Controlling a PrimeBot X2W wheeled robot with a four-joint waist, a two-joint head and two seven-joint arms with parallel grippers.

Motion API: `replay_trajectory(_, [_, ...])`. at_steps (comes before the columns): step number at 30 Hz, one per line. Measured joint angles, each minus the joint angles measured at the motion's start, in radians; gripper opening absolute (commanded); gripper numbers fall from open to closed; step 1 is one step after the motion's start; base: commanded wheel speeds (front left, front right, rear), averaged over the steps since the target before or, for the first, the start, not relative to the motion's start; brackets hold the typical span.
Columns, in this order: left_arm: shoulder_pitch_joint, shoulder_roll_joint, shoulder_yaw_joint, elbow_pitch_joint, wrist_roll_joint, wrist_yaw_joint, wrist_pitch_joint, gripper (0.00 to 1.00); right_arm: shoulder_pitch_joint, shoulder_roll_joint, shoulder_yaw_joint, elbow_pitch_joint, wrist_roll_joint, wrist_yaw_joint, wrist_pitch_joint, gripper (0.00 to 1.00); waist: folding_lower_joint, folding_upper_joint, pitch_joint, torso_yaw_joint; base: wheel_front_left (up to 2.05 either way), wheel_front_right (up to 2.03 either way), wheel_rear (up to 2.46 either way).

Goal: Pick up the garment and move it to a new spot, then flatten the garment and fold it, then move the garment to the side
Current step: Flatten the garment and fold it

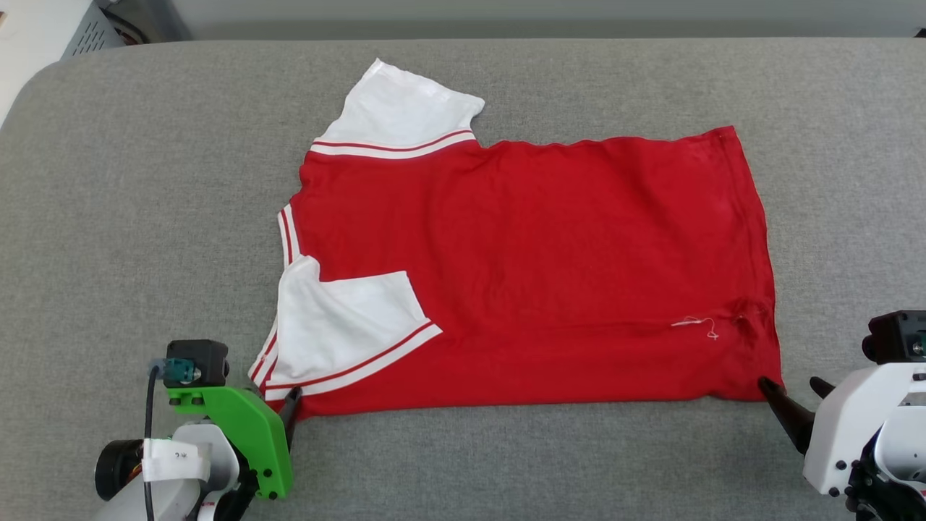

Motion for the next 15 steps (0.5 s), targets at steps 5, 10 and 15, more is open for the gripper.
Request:
replay_trajectory(5, [-0.022,-0.007,-0.002,0.028,-0.039,-0.047,0.037,0.00,-0.001,-0.003,0.001,0.004,-0.001,0.000,0.000,1.00,0.0000,0.0000,0.012,-0.005,0.00,0.00,0.00])
replay_trajectory(10, [-0.025,-0.034,-0.001,0.039,-0.064,-0.085,0.036,0.00,-0.001,-0.007,-0.026,0.023,-0.032,0.000,0.000,1.00,0.0000,-0.0001,-0.006,0.005,0.00,0.00,0.00])
replay_trajectory(15, [-0.001,-0.050,0.010,0.007,-0.089,-0.111,-0.003,0.00,-0.002,-0.002,-0.039,0.049,-0.048,0.000,0.008,1.00,0.0000,0.0000,-0.035,0.026,0.00,0.00,0.00])
